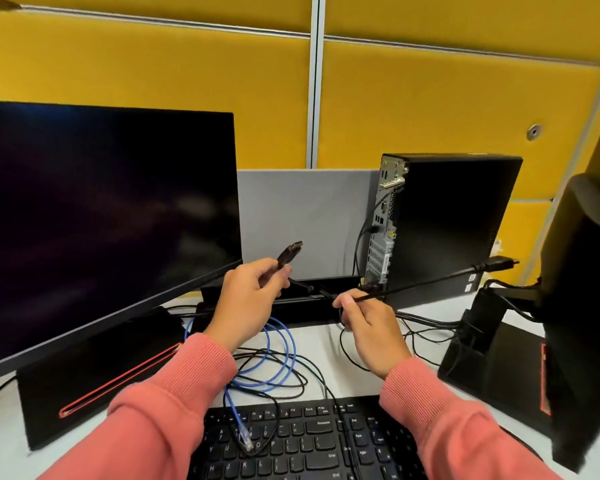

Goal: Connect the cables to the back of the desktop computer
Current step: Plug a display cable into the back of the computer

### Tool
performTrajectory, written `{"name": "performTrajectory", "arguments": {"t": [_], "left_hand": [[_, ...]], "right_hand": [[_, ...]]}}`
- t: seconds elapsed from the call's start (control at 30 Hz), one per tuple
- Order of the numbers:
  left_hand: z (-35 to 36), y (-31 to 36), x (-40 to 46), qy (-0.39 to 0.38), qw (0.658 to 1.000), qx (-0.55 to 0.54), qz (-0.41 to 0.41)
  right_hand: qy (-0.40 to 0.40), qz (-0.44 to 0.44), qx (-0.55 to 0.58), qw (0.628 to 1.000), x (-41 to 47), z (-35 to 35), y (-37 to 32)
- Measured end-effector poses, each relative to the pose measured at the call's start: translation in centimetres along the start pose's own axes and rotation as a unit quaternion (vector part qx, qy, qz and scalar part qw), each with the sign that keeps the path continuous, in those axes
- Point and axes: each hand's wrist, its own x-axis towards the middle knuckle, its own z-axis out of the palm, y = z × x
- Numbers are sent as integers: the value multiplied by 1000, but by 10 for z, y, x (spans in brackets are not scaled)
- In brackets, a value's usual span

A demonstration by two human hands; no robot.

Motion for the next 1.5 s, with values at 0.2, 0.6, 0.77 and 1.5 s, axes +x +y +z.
{"name": "performTrajectory", "arguments": {"t": [0.2,0.6,0.77,1.5], "left_hand": [[21,31,1,-34,994,-101,-29],[49,51,-9,-108,971,-204,-59],[47,48,-7,-105,968,-220,-57],[-3,13,10,36,946,-321,-21]], "right_hand": [[-90,10,-117,989,9,12,3],[-142,57,-180,972,17,22,-14],[-120,18,-139,983,12,10,-4],[16,46,276,960,-8,-42,-59]]}}
